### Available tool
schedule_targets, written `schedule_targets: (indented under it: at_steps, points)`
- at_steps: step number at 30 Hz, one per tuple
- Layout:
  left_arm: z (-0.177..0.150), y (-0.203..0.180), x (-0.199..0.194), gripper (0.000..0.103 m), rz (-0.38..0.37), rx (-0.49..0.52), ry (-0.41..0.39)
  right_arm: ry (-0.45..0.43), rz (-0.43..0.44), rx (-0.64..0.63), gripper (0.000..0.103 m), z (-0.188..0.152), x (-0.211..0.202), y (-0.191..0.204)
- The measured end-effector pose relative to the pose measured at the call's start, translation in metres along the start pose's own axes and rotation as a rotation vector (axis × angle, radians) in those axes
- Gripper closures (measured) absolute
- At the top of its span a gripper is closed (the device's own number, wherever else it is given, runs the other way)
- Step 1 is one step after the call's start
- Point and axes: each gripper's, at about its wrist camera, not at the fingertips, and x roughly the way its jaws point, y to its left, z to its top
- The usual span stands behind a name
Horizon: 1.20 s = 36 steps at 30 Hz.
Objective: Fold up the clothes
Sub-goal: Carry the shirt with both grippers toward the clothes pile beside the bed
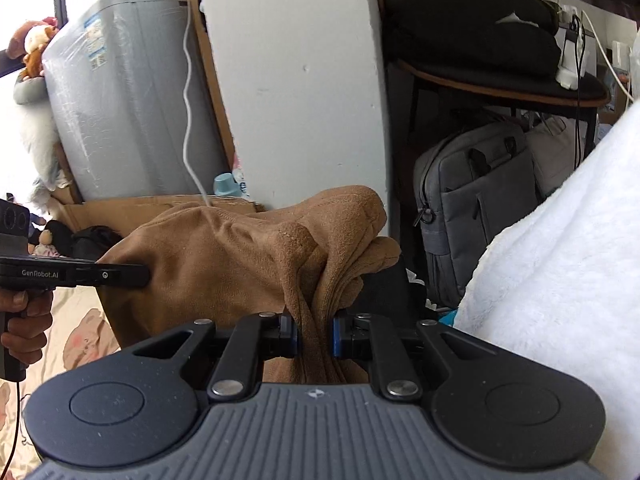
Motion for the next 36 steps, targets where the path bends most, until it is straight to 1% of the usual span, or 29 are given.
schedule_targets:
  at_steps: [6, 12, 16, 24, 31, 34, 36]
  points:
    - [0.001, 0.014, 0.025, 0.096, 0.036, 0.096, -0.007, -0.001, -0.032, -0.010, 0.087, -0.001, 0.029, -0.008]
    - [0.007, 0.032, 0.048, 0.096, 0.041, 0.102, 0.001, -0.006, -0.054, 0.000, 0.087, 0.001, 0.056, -0.018]
    - [0.010, 0.049, 0.062, 0.096, 0.055, 0.091, 0.011, -0.001, -0.064, 0.003, 0.087, 0.000, 0.076, -0.024]
    - [0.007, 0.077, 0.088, 0.096, 0.096, 0.100, 0.050, 0.038, -0.090, -0.043, 0.087, -0.004, 0.128, -0.030]
    - [0.010, 0.091, 0.108, 0.096, 0.088, 0.103, 0.079, 0.064, -0.112, -0.065, 0.086, -0.007, 0.154, -0.039]
    - [0.007, 0.102, 0.116, 0.095, 0.087, 0.072, 0.094, 0.079, -0.121, -0.054, 0.086, -0.011, 0.166, -0.042]
    - [0.004, 0.113, 0.121, 0.093, 0.078, 0.009, 0.106, 0.090, -0.131, -0.029, 0.086, -0.013, 0.174, -0.047]
